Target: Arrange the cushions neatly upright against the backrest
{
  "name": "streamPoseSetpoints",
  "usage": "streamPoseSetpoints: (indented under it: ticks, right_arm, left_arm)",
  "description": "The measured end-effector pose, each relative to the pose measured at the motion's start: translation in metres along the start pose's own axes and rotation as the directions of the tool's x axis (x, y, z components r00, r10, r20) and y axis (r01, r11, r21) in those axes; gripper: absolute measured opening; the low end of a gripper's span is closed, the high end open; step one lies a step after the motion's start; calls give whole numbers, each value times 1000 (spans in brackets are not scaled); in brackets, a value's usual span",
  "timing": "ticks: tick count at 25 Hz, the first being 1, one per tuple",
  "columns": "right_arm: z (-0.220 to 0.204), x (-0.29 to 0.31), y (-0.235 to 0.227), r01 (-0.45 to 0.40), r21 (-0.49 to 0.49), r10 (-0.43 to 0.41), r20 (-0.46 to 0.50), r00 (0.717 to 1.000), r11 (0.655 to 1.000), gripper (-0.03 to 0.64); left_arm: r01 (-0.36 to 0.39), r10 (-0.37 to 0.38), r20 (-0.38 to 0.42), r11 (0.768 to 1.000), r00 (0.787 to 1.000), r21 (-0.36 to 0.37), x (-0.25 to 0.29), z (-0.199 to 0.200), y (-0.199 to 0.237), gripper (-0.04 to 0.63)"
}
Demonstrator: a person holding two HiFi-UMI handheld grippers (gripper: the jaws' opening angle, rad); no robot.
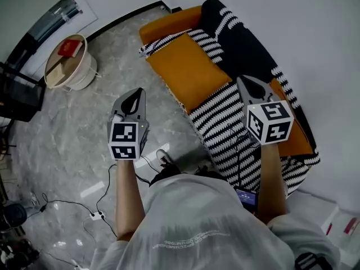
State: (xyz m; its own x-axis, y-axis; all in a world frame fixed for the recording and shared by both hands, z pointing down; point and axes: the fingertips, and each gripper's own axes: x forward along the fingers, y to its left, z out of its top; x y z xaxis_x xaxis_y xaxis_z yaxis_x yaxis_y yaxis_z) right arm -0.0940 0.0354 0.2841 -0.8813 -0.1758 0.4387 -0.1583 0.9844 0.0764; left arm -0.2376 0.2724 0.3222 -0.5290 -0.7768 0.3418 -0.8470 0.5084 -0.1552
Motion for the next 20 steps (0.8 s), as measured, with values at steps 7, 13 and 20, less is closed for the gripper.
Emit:
streamPoseSetpoints:
  ticks: [7, 13, 20]
  right_arm:
    - [27, 60, 70, -9, -36, 8, -26, 1000, 999, 3]
    - [43, 104, 113, -12, -49, 11, -31, 999, 999, 3]
    - [62, 146, 149, -28, -98, 22, -69, 997, 995, 3]
  left_arm:
    - [32, -32, -6, 999, 999, -7, 3, -26, 76, 17]
    - [51, -51, -19, 999, 998, -2, 13, -46, 127, 17]
    - [54, -54, -47, 998, 997, -15, 25, -63, 186, 18]
